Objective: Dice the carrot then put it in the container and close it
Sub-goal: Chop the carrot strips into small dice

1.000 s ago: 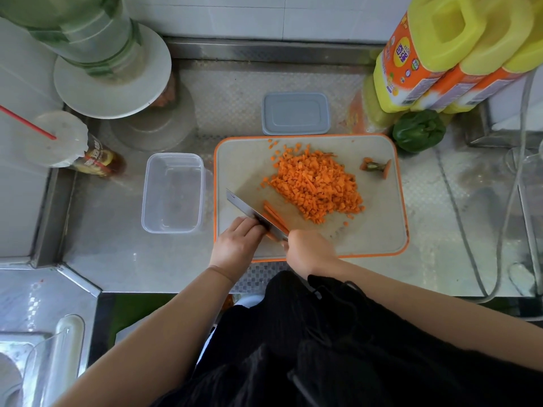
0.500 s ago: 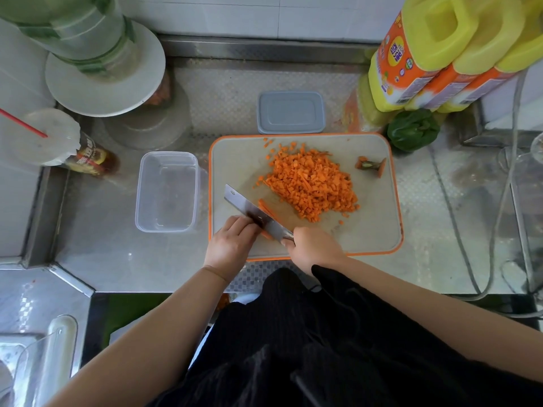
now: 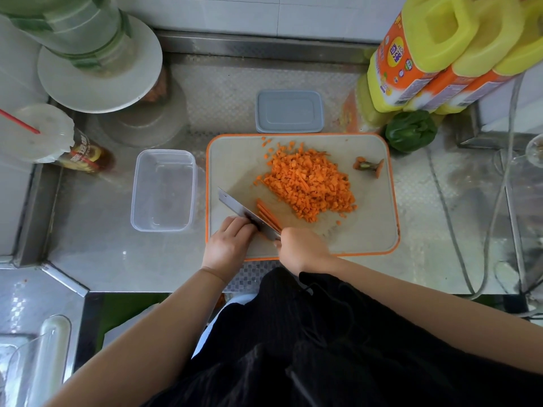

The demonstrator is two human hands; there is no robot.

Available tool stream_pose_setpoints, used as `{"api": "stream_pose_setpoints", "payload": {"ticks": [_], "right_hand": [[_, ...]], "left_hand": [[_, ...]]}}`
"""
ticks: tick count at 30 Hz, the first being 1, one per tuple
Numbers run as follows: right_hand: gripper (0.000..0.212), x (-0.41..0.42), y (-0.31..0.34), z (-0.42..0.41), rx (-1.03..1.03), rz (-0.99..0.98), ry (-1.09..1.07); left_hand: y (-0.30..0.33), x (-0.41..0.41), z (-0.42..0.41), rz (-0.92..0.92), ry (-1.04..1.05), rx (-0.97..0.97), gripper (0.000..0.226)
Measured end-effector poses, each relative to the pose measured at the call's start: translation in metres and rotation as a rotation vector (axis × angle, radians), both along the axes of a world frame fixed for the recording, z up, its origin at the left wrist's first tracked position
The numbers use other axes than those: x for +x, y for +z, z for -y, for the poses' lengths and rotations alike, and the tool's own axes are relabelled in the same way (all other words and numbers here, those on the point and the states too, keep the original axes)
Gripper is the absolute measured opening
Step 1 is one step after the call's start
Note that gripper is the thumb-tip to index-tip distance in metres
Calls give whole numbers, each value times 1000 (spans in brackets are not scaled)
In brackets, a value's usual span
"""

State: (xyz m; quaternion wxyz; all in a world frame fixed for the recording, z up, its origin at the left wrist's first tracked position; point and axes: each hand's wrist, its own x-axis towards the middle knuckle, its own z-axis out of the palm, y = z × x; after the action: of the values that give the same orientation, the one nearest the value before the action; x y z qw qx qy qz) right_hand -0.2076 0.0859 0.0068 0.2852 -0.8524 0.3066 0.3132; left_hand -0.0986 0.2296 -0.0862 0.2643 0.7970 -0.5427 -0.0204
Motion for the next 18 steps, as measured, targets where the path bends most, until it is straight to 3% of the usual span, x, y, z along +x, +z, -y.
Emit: {"api": "stream_pose_setpoints", "payload": {"ticks": [5,11,18], "right_hand": [[14,0,-2,-5,-18,32,-48],[42,2,-6,9,55,44,-142],[40,-5,9,17,1,57,-200]], "left_hand": [[2,-2,1,-1,30,0,19],[4,-5,3,24,64,33,24],[7,-11,12,-34,77,18,15]]}}
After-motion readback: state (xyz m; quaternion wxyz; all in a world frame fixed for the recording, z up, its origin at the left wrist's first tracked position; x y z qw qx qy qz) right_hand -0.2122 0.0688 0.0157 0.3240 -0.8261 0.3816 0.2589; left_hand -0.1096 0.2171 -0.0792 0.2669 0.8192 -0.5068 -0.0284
